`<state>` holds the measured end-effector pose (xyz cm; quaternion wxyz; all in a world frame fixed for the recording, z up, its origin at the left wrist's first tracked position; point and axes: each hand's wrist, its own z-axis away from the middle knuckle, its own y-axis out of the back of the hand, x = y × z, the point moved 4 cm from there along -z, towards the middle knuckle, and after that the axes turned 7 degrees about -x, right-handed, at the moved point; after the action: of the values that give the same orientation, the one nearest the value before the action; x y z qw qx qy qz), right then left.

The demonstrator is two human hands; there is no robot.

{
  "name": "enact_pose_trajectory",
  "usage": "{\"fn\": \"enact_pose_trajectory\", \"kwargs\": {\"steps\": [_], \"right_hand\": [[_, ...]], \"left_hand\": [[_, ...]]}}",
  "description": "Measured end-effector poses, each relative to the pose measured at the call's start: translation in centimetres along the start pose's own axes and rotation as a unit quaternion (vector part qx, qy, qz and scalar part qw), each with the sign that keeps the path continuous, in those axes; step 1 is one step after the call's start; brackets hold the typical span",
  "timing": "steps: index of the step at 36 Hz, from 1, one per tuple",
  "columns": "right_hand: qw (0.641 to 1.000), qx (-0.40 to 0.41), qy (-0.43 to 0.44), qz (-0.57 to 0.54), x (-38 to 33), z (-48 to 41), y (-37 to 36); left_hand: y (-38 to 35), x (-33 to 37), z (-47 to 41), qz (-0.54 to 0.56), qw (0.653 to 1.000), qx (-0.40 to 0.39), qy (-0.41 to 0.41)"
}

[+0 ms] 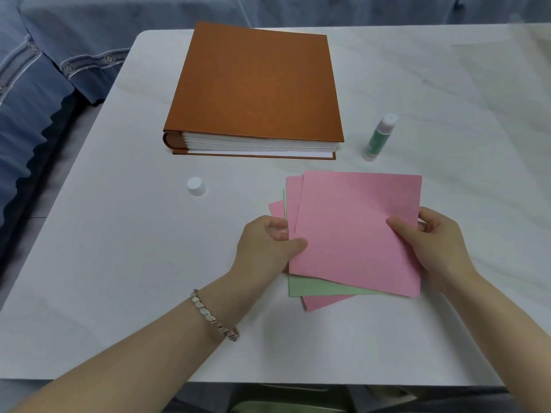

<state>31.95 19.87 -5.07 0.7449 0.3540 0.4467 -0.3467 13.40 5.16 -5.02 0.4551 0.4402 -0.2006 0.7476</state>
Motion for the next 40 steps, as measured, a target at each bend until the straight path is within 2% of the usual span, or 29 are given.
{"fn": "enact_pose_trajectory", "kwargs": {"steps": [9, 15, 19, 22, 25, 27, 30, 40], "right_hand": [[0.998, -0.053, 0.034, 0.003, -2.0, 0.3, -0.1], [0.99, -0.133, -0.016, 0.054, -2.2, 0.5, -0.4], [0.988, -0.133, -0.042, 0.063, -1.5, 0.4, -0.3], [0.99, -0.125, -0.045, 0.05, -1.2, 0.5, -0.4], [0.991, -0.122, -0.045, 0.03, -1.1, 0.5, -0.5], [0.992, -0.119, -0.044, 0.016, -1.2, 0.6, -0.7], [0.992, -0.116, -0.04, -0.004, -1.4, 0.8, -0.9], [0.991, -0.122, -0.047, -0.034, -1.5, 1.0, -1.5]], "left_hand": [[1.4, -0.5, -0.6, -0.099, 0.993, -0.01, -0.066], [2.4, -0.8, -0.6, -0.083, 0.991, -0.007, -0.1], [2.8, -0.6, -0.3, -0.095, 0.988, -0.025, -0.121], [3.0, -0.9, 0.3, -0.155, 0.977, -0.068, -0.133], [3.2, -1.5, 1.1, -0.251, 0.947, -0.092, -0.176], [3.3, -1.7, 1.5, -0.288, 0.93, -0.083, -0.214], [3.4, -2.0, 1.7, -0.297, 0.921, -0.054, -0.246], [3.4, -2.5, 2.1, -0.265, 0.921, 0.005, -0.284]]}}
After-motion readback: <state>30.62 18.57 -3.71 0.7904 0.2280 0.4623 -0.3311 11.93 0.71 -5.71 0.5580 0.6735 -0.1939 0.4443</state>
